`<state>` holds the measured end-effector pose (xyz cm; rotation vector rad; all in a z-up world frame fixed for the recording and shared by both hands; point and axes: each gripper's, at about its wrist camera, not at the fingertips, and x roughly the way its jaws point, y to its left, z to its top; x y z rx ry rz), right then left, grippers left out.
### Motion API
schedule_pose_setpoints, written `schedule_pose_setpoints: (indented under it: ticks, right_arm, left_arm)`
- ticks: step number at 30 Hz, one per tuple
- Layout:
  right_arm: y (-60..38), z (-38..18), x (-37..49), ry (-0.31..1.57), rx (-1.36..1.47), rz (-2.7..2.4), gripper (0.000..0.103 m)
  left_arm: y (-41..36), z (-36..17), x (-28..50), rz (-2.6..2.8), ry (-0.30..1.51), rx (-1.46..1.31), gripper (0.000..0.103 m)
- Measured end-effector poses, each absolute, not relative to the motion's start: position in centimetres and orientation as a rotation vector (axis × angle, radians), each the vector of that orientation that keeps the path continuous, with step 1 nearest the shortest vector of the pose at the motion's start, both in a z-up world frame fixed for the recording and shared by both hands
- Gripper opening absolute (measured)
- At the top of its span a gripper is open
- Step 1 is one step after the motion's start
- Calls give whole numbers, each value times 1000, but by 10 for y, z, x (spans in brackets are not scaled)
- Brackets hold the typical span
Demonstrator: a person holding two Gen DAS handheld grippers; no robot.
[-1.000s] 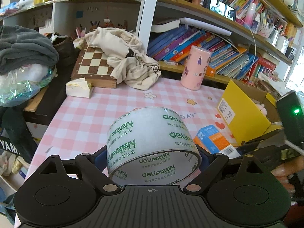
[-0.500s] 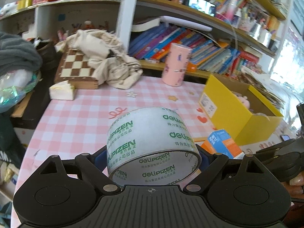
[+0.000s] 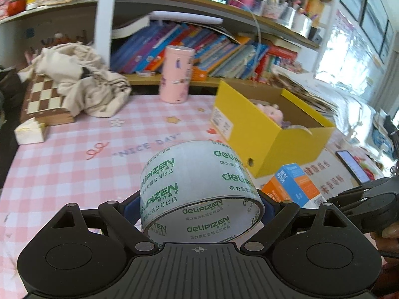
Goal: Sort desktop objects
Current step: 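Lift the tape roll and usmile box in both tools toward the yellow box, then carry the tape roll and usmile box over the yellow box and lower them in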
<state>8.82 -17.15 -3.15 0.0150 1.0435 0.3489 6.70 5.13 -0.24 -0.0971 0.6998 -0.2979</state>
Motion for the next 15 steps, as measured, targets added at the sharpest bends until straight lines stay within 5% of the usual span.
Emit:
schedule_pose_setpoints:
  ticks: [15]
  right_arm:
    - [-241, -28, 75, 1027, 98, 255, 38]
  left_arm:
    - [-12, 1, 73, -400, 708, -31, 90]
